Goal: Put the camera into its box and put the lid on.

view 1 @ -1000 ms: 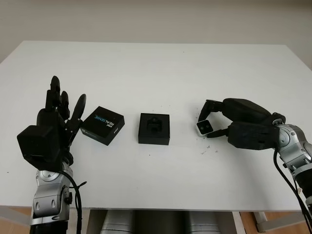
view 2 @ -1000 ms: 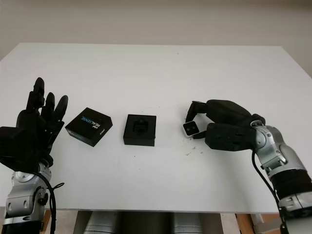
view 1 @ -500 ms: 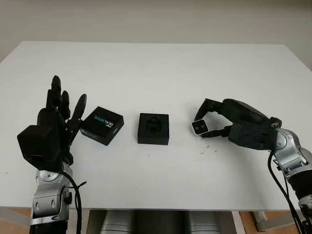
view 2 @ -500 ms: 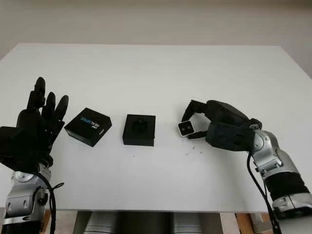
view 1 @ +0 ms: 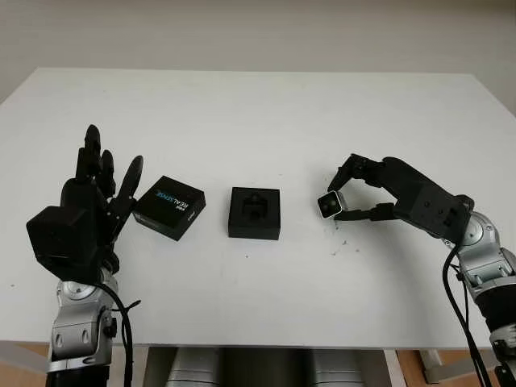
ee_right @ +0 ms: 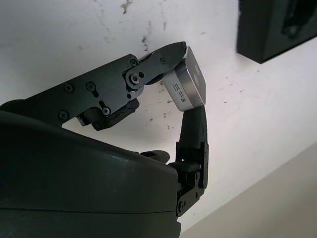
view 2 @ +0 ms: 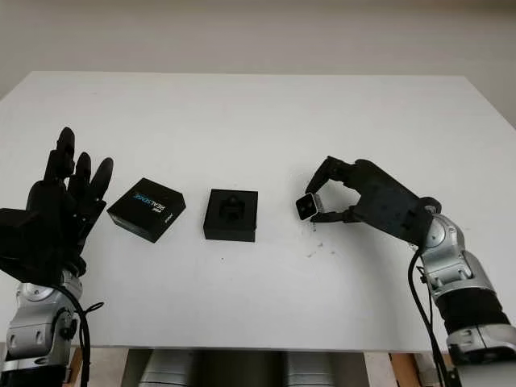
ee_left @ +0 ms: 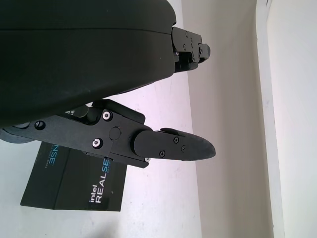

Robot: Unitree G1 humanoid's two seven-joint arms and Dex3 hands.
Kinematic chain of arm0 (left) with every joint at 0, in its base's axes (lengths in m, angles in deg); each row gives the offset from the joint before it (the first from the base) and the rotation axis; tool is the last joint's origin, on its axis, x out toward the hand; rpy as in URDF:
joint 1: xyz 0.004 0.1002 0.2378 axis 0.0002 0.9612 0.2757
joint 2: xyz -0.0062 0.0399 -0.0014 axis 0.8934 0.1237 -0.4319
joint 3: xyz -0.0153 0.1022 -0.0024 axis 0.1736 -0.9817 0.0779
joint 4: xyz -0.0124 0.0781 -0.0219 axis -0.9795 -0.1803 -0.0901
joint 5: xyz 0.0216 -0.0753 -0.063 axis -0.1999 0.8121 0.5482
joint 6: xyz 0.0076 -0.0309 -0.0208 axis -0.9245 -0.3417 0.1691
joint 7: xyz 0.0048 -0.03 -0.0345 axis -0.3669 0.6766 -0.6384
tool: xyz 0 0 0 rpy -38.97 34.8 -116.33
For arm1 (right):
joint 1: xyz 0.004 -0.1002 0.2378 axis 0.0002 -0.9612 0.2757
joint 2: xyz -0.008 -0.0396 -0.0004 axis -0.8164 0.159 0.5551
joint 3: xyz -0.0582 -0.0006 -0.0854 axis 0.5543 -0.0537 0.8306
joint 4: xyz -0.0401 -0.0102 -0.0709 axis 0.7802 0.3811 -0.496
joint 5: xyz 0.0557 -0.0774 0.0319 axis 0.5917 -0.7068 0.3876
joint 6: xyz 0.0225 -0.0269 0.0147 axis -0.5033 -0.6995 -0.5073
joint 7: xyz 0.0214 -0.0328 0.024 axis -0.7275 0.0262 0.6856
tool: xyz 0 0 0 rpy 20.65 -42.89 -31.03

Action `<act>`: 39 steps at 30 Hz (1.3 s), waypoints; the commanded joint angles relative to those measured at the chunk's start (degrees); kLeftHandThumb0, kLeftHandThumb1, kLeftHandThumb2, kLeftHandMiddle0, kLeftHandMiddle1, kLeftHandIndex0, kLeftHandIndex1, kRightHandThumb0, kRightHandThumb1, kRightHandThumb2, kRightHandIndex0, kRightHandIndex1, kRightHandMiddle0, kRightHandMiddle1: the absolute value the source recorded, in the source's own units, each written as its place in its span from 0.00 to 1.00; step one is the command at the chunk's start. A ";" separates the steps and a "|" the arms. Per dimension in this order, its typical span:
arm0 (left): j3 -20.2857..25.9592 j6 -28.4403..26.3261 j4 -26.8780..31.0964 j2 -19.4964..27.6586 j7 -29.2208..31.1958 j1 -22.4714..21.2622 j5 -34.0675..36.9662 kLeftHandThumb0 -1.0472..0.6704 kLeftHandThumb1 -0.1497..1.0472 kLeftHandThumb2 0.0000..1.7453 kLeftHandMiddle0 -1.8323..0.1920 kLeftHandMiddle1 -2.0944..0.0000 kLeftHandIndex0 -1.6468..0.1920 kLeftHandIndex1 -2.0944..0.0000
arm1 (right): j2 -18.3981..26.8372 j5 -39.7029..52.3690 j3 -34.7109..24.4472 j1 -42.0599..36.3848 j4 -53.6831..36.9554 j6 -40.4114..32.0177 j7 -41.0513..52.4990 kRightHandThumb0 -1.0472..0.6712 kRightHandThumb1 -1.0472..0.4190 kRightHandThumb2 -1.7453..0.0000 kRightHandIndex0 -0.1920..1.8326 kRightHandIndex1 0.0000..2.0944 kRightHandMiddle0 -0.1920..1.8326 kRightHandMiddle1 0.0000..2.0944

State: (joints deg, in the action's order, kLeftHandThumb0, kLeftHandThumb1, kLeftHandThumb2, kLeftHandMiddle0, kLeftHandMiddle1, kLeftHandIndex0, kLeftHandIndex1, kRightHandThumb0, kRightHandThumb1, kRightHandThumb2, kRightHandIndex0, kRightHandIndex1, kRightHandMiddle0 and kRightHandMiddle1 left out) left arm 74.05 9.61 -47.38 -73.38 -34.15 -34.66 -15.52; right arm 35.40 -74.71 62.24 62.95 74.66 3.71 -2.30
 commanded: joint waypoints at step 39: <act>0.11 -0.56 1.71 0.54 -0.12 1.25 -0.63 0.32 1.00 0.14 0.88 0.97 0.90 0.98 | -24.10 17.34 -6.32 2.02 -3.73 -10.87 -0.03 0.40 0.06 0.97 0.19 0.01 0.22 0.86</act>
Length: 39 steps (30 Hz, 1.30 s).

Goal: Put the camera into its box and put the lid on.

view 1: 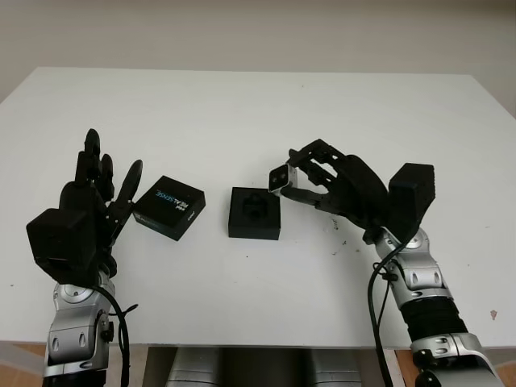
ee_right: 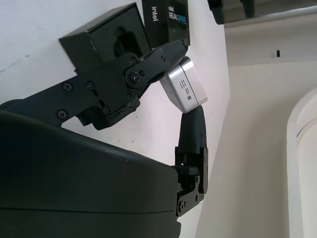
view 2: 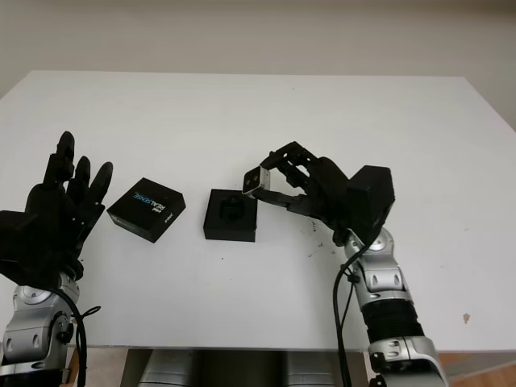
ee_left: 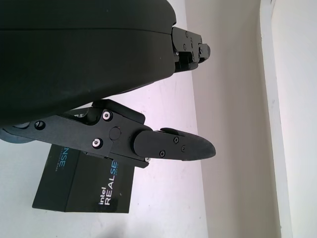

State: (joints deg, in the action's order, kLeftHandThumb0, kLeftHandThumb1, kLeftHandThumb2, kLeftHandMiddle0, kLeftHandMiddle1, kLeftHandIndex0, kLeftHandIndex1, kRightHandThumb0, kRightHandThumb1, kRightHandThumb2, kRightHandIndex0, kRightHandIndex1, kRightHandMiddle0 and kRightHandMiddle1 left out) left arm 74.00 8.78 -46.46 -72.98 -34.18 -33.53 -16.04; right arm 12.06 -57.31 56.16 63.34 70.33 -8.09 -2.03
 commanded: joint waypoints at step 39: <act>0.41 -0.13 1.09 0.59 -0.01 0.40 -0.15 0.31 1.00 0.14 0.88 0.97 0.89 0.97 | -4.87 -2.08 1.80 4.42 9.62 2.33 1.75 0.39 0.07 0.97 0.19 0.02 0.24 0.86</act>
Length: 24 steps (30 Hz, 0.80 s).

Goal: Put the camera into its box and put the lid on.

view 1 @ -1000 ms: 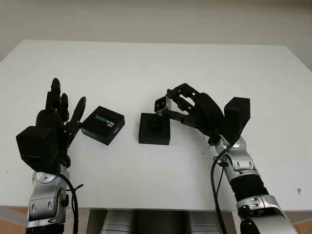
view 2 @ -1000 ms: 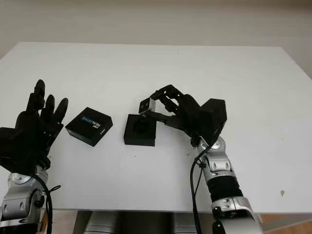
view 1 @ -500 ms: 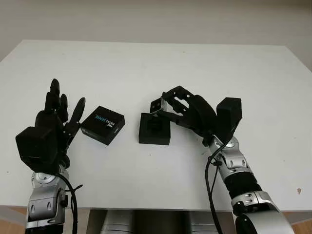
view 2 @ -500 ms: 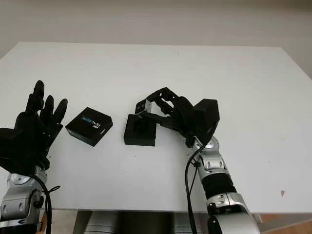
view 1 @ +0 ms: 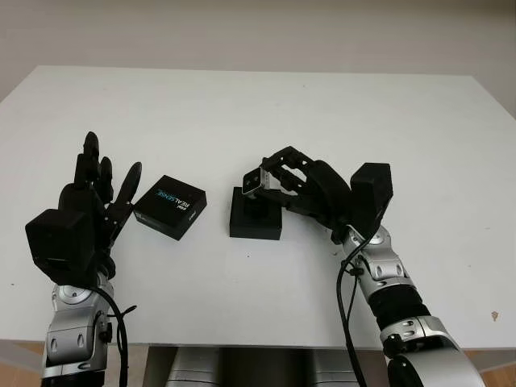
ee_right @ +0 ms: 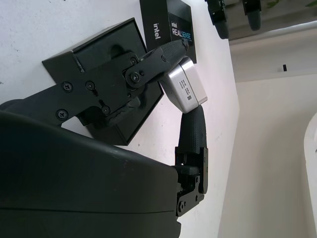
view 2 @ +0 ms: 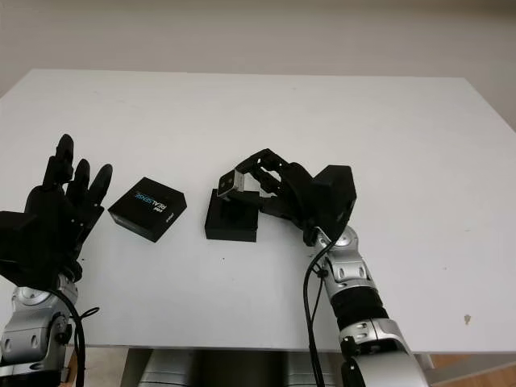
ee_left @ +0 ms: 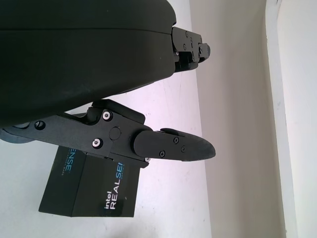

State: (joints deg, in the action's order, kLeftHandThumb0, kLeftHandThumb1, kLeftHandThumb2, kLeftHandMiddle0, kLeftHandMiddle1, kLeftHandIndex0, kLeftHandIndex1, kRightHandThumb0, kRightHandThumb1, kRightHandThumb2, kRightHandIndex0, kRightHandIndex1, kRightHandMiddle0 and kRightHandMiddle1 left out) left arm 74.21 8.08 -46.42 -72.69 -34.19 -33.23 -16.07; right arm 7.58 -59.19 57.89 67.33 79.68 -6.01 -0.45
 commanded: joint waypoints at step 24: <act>0.30 0.11 1.56 0.14 -0.07 0.15 -0.27 0.32 1.00 0.13 0.88 0.97 0.89 0.97 | -0.73 -1.07 1.10 -0.79 0.48 -1.40 0.92 0.38 0.07 0.97 0.18 0.02 0.25 0.85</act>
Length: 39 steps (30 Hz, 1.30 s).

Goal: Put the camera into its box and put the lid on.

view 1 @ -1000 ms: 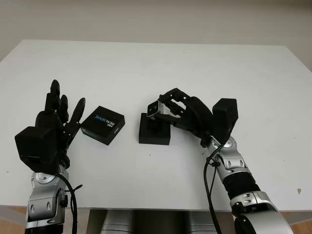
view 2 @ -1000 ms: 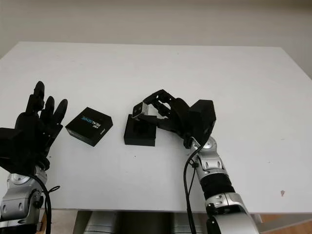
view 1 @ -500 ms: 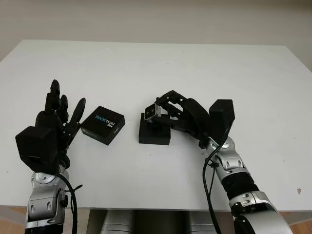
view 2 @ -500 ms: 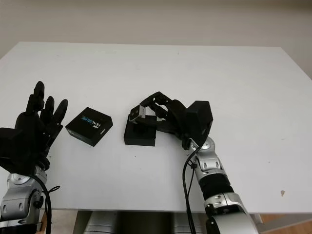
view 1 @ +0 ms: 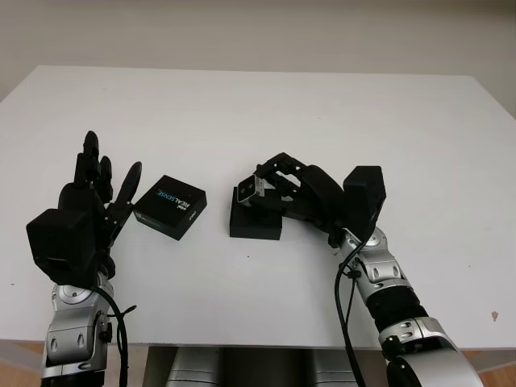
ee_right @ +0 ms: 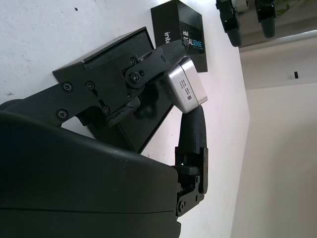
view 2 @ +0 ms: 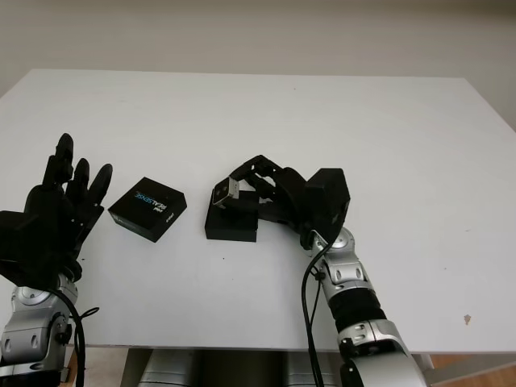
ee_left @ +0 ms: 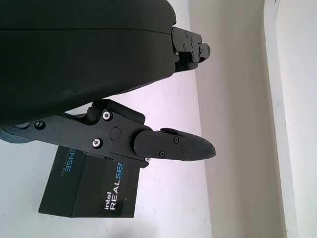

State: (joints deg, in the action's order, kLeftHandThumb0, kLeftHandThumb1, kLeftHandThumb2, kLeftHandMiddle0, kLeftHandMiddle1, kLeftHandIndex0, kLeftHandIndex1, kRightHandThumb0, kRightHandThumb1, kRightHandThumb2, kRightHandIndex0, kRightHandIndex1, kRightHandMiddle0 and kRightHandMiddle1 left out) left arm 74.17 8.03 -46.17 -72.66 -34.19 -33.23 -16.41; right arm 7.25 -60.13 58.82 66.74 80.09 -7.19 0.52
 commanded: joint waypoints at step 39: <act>0.57 0.23 1.87 -0.02 0.11 1.03 1.87 0.32 1.00 0.12 0.89 0.98 0.90 0.98 | 1.03 -9.04 4.66 -2.36 -0.84 2.80 -4.09 0.39 0.09 0.97 0.21 0.03 0.26 0.85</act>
State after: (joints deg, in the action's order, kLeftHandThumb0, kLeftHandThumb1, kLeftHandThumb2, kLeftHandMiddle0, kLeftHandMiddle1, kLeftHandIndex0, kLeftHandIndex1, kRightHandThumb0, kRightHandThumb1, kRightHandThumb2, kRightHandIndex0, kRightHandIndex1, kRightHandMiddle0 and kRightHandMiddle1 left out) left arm 74.47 8.01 -45.31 -72.74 -33.98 -32.75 -14.30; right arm 8.08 -68.51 62.59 65.72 79.28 -4.48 -3.74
